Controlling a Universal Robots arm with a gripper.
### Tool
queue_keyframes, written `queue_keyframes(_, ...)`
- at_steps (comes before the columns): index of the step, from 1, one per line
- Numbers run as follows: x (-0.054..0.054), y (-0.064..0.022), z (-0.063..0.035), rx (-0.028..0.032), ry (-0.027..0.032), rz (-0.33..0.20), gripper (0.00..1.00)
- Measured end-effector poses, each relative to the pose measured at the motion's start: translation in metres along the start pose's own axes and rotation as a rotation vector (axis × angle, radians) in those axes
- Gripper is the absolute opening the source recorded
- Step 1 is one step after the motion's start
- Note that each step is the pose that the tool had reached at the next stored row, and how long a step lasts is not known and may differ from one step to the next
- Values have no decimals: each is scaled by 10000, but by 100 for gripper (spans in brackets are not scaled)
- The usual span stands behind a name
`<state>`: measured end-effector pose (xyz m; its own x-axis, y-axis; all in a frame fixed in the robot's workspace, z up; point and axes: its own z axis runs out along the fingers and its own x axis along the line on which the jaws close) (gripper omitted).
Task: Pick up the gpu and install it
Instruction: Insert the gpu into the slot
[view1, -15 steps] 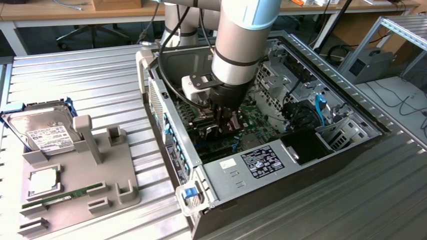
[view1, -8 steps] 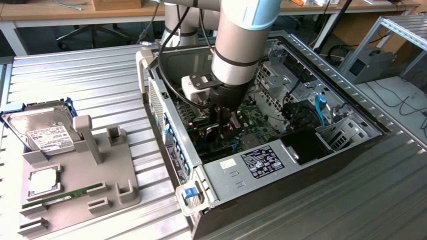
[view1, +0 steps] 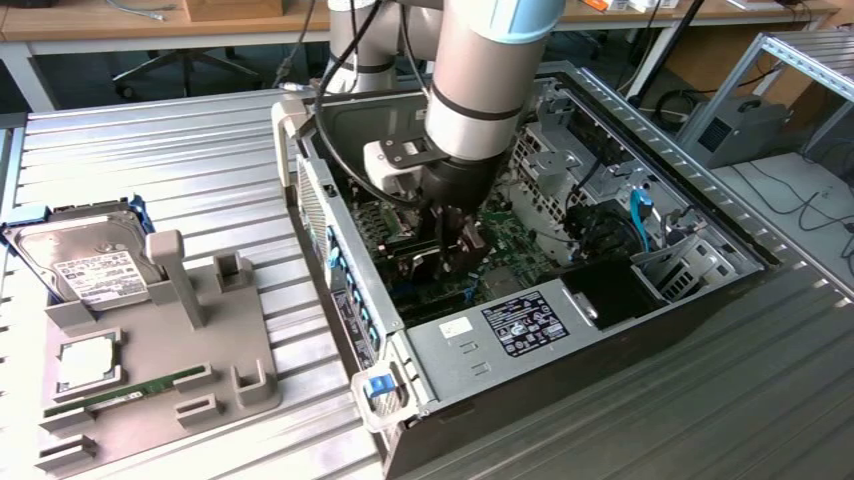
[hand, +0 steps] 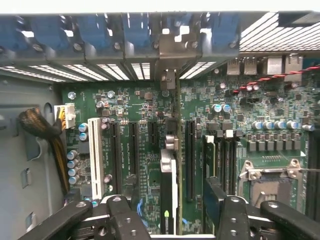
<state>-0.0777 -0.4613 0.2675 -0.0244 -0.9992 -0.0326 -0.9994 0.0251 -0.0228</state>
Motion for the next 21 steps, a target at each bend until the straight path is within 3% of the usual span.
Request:
queue_keyframes(13, -15, -11, -458, 4, 0, -1, 65)
queue_keyframes(21, -19, -13, -561, 4, 0, 0, 65)
